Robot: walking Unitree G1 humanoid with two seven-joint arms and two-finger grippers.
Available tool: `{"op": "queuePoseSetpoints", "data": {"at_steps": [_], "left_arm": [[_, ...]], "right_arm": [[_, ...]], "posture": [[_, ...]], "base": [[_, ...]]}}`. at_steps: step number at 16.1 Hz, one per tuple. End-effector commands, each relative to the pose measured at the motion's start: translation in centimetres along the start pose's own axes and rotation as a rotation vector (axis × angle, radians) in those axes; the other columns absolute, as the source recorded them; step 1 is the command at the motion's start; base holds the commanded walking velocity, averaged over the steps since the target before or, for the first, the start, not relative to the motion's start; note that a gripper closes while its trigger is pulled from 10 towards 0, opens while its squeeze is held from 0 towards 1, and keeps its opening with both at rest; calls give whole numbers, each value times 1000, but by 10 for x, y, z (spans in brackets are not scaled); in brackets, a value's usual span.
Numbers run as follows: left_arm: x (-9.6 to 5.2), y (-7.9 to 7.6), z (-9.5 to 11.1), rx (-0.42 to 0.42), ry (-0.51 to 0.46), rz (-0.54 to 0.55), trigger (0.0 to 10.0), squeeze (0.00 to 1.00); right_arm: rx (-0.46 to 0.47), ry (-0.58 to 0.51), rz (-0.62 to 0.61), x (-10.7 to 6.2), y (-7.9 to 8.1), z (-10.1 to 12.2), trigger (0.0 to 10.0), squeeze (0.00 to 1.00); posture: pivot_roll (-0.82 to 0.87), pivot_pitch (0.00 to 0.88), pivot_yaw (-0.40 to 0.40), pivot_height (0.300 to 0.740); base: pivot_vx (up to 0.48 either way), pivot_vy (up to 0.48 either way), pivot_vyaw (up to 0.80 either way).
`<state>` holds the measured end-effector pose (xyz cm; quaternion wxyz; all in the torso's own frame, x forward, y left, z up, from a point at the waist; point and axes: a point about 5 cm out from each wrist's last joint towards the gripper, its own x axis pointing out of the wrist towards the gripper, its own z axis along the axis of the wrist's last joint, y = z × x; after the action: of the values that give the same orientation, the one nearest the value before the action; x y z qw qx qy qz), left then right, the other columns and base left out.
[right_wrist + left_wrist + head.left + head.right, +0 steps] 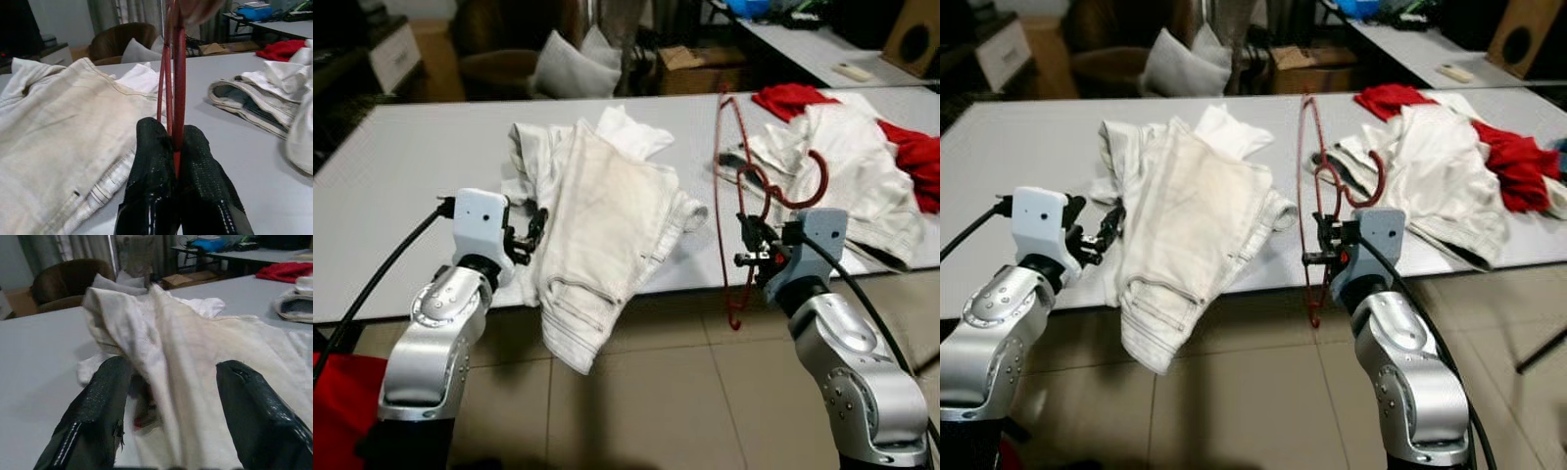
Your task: Hang hanger
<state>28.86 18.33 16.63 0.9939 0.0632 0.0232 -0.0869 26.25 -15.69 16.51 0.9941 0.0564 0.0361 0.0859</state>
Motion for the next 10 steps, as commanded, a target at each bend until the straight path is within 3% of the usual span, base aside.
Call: {"op": "queuePoseSetpoints", "data": {"at_steps": [1,2,5,7,8,9,10], "left_arm": [[3,-8,1,1,-5,-33,10000,0],[4,-11,1,0,-5,-46,10000,0],[4,-19,-7,6,25,-85,10000,0],[-1,-25,-17,61,64,-176,10000,0],[-6,-30,-26,96,122,-264,10000,302],[-9,-33,-32,116,160,-317,10000,1000],[-10,-33,-38,160,203,-337,10000,1000]], "right_arm": [[-12,-11,-27,-3,-7,2,10000,0],[-14,-14,-40,-5,-10,2,10000,0],[-48,2,-44,-11,-18,-1,10000,0],[-89,40,-34,-15,-21,-7,10000,0],[-99,61,-35,-18,-26,-11,10000,0],[-110,72,-37,-19,-28,-13,10000,0],[-117,79,-39,-19,-29,-14,10000,0]], "posture": [[0,0,50,740],[-6,0,54,740],[-16,0,55,740],[-17,0,53,740],[-15,0,54,740],[-16,0,56,740],[-17,0,57,740]], "base": [[0,-480,-756],[0,-480,-750],[0,0,0],[0,0,0],[0,0,0],[0,0,0],[0,0,0]]}}
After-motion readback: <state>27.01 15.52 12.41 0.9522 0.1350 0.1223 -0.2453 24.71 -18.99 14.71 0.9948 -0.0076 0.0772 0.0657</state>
